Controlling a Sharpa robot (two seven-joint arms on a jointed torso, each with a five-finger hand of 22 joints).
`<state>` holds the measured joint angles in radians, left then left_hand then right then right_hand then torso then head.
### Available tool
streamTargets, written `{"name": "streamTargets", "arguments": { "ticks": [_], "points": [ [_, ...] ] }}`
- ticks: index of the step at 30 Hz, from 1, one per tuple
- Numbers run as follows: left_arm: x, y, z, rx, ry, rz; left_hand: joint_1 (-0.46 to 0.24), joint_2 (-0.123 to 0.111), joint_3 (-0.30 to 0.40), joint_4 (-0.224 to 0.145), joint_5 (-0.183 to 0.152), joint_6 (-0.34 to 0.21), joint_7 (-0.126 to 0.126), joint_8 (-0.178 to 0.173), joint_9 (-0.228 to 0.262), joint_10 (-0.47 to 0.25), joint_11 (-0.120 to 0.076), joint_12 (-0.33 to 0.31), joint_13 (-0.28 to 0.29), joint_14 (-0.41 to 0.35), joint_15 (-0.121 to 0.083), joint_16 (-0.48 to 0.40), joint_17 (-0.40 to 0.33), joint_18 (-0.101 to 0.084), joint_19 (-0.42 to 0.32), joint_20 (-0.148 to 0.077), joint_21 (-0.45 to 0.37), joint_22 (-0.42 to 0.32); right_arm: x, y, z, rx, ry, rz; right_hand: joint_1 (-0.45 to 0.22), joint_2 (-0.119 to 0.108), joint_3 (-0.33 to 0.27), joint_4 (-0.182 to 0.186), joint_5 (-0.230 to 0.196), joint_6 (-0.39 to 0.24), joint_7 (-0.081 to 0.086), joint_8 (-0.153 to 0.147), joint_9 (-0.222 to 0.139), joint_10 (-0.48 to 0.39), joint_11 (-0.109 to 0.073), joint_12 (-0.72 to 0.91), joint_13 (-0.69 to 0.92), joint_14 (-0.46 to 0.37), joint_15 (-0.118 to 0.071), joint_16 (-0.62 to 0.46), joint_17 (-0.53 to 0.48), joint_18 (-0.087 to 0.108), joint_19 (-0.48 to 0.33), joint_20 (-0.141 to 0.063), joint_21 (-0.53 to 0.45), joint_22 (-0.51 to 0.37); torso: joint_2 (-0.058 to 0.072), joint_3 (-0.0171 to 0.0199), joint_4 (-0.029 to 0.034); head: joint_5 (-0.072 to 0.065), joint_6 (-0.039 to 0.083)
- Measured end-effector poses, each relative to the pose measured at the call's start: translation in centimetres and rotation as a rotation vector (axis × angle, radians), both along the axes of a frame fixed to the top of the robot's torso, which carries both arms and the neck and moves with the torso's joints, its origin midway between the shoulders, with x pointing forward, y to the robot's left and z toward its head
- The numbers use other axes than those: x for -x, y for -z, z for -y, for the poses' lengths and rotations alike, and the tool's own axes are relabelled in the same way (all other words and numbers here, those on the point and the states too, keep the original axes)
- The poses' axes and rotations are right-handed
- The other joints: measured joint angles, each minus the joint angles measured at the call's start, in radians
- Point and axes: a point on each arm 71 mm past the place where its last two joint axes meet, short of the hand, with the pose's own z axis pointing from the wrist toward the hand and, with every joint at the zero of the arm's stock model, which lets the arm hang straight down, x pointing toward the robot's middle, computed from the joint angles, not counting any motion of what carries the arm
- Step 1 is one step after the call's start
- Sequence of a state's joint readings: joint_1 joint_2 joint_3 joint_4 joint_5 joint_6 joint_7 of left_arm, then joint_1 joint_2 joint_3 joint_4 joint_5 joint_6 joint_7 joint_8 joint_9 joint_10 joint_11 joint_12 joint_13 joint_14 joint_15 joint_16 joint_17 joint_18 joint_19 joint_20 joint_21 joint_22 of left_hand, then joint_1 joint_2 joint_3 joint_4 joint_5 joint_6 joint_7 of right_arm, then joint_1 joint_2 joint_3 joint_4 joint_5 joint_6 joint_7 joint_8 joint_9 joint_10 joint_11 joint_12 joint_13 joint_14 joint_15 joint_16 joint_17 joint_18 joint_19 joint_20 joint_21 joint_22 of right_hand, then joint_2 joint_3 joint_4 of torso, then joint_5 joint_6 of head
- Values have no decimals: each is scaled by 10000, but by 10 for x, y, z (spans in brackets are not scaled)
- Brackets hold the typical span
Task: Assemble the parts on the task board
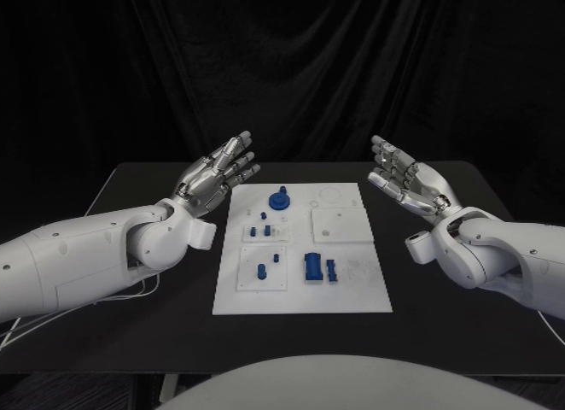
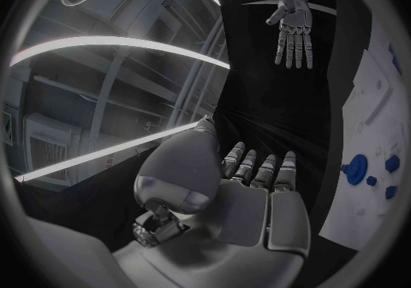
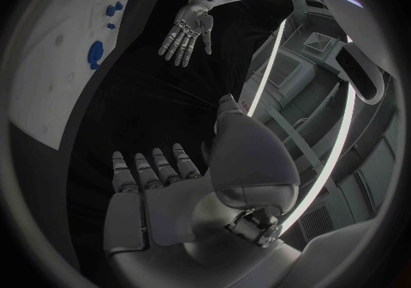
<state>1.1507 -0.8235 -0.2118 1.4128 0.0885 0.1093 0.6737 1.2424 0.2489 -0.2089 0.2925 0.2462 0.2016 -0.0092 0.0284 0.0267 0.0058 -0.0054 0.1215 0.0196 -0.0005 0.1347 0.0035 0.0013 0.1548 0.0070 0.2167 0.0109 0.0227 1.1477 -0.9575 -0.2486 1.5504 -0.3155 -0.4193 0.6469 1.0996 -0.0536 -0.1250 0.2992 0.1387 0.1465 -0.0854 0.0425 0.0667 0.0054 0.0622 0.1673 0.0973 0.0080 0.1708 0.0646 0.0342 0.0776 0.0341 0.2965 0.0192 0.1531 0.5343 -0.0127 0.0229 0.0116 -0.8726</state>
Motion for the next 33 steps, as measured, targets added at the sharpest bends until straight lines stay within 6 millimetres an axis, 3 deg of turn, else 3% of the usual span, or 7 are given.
{"name": "streamTargets", "arguments": {
  "ticks": [9,12,15,17,19,24,33],
  "points": [
    [-1,13,1,-311,-112,-44,73,73,-410,-1,-181,-188,-325,-1,-14,-72,-246,-284,-39,-12,-191,0,-5,0,-27,-27,-40,-198,2,14,1,-277,5,-257,-53,37,26,-27,-39,55,-55,-155,-235,-19,-166,-251,-453,-38,-38,-202,-194,1,-34,-34,0,-301,-371,26,-118,88,0],
    [0,15,1,-355,-112,-86,-758,-65,-316,-172,-469,-373,-340,-97,-87,-72,-247,-609,-95,-12,-298,0,-5,-1,-80,-156,-39,-213,2,15,2,-287,13,-275,-4302,435,825,-1245,-919,-551,777,-390,-623,-51,-565,-972,-922,-80,-722,-608,-323,-649,-316,-1226,-157,-1117,-395,32,-127,96,1],
    [-1,14,1,-357,-139,-80,-2109,-348,-15,-472,-703,-556,-156,-139,-154,-50,-172,-843,-135,7,-496,0,-4,-9,-65,-393,-40,-218,0,12,-1,-375,32,-208,-7209,528,1224,-1989,-1351,-1393,852,-390,-646,-53,-588,-1627,-960,-83,-1600,-610,-330,-708,-340,-1966,-157,-1273,-380,32,-127,94,58],
    [-1,12,2,-349,-173,-61,-2942,-522,168,-655,-847,-646,-66,-170,-188,-70,-133,-949,-151,5,-716,0,-4,-195,-67,-535,-39,-218,-4,7,-7,-535,64,-117,-8401,536,1244,-2678,-1353,-1429,857,-390,-651,-54,-588,-1638,-962,-80,-1656,-610,-333,-706,-340,-2748,-157,-1275,-367,32,-127,82,151],
    [-1,10,4,-344,-239,-37,-3692,-679,306,-849,-972,-765,-18,-170,-210,-35,-98,-996,-155,7,-894,0,-4,-243,-66,-669,-39,-219,-7,2,-15,-754,128,-55,-9200,534,1245,-2929,-1353,-1429,857,-390,-654,-54,-588,-1638,-964,-80,-1656,-609,-333,-707,-339,-2915,-157,-1276,-352,35,-128,70,267],
    [-1,5,11,-476,-600,3,-5376,-1028,678,-1221,-1264,-968,32,-231,-232,-71,-64,-1108,-172,9,-1135,0,-2,-404,-76,-908,-39,-218,-17,-15,-41,-1506,604,49,-10796,540,1241,-2954,-1353,-1429,857,-389,-658,-54,-588,-1638,-964,-80,-1656,-609,-333,-706,-338,-2915,-157,-1277,-275,50,-142,28,791],
    [-1,-8,26,-1251,-2025,34,-7569,-1479,1188,-1731,-1882,-1695,90,-230,-251,-38,-31,-1159,-184,-11,-1225,0,0,-1000,-74,-1408,-39,-217,-27,-31,-70,-2517,2283,-666,-10934,525,1240,-2953,-1353,-1429,858,-389,-658,-54,-588,-1638,-963,-80,-1656,-609,-333,-705,-338,-2914,-157,-1277,-59,95,-193,-73,2098]
  ]
}}
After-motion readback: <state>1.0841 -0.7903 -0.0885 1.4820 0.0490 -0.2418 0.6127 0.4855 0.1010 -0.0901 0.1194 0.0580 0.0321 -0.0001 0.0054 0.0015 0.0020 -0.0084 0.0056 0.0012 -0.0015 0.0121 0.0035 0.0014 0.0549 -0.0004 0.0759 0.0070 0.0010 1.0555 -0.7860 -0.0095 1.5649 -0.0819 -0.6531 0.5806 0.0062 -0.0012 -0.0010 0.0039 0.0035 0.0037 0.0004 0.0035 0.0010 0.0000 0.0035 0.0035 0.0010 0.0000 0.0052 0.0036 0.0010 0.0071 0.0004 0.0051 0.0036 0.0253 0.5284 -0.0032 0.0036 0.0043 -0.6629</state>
